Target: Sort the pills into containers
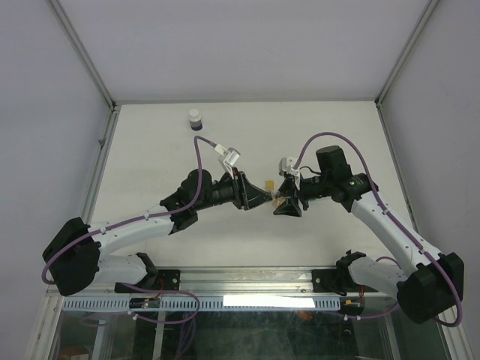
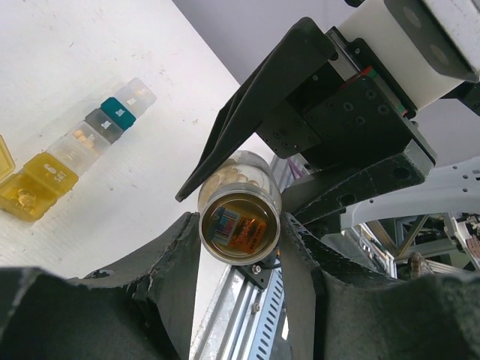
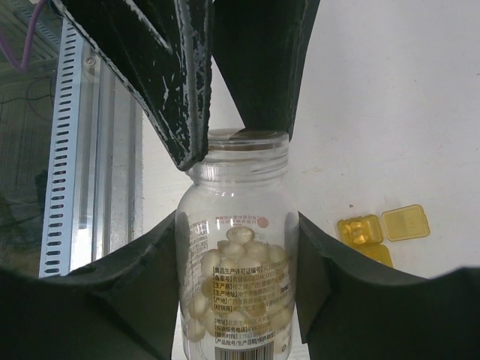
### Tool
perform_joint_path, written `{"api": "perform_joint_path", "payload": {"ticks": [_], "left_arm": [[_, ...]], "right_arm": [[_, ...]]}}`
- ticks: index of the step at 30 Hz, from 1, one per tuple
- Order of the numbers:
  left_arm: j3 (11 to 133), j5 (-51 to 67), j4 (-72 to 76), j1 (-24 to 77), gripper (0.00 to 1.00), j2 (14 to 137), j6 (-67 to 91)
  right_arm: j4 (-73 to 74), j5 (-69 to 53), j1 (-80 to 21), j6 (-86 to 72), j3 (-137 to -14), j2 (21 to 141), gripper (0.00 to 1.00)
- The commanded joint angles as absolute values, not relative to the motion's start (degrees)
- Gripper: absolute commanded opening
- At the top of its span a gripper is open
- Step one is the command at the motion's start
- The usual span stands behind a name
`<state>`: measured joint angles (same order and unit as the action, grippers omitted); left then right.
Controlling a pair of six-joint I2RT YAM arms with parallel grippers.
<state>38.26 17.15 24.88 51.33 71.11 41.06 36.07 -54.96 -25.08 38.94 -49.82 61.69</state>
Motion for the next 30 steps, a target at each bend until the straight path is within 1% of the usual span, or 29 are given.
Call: {"api": "perform_joint_path", "payload": {"ticks": [1,4,6,8,10,12,14,17,18,19,22,23,28,30], "left_arm": [[41.39,21.31,26.80,51.99,0.35,71.64,40.21],[41.74,23.35,26.13,52.02,0.34,72.18,37.09],[41.22,27.72,28.06,51.94,0.32,72.60,31.51],[39.10,36.09,33.57,51.97,0.31,73.00,21.16],[36.66,40.91,37.25,51.94,0.31,73.26,11.29],[36.18,45.42,36.98,51.87,0.32,73.80,0.22],[37.54,47.71,34.84,51.51,0.33,74.69,-7.64],[42.28,49.07,31.38,49.24,0.35,76.73,-10.30],[43.16,49.45,31.04,48.31,0.40,77.03,-9.59],[43.46,48.60,32.37,47.49,0.47,77.03,-8.34],[41.29,44.87,38.99,46.61,0.75,75.42,-5.01],[40.48,43.39,41.05,46.52,0.82,74.73,-3.94],[37.75,36.28,45.29,45.90,0.98,71.91,2.27],[35.16,34.28,48.66,45.83,0.99,70.47,6.60]], "right_arm": [[33.24,-56.69,-24.98,39.24,-51.94,61.27,0.00],[33.26,-56.69,-24.97,39.22,-51.97,61.26,0.00],[33.38,-56.90,-24.96,39.02,-52.02,61.20,0.00],[33.37,-57.31,-25.01,38.92,-52.15,61.26,0.00],[33.44,-57.88,-24.97,38.75,-52.18,61.41,0.00],[33.56,-58.16,-24.97,38.64,-52.15,61.43,0.00],[33.51,-58.18,-25.01,38.62,-52.15,61.33,0.00],[33.54,-58.13,-24.96,38.65,-52.12,61.32,0.00],[33.55,-58.10,-24.96,38.67,-52.12,61.27,0.00],[33.56,-58.10,-24.97,38.67,-52.09,61.16,0.00],[33.65,-58.26,-24.96,38.75,-52.21,61.00,0.00],[33.66,-58.34,-25.00,38.74,-52.15,60.95,0.00],[33.91,-58.12,-24.96,39.02,-52.16,60.69,0.00],[33.93,-57.93,-25.03,39.07,-52.19,60.52,0.00]]}}
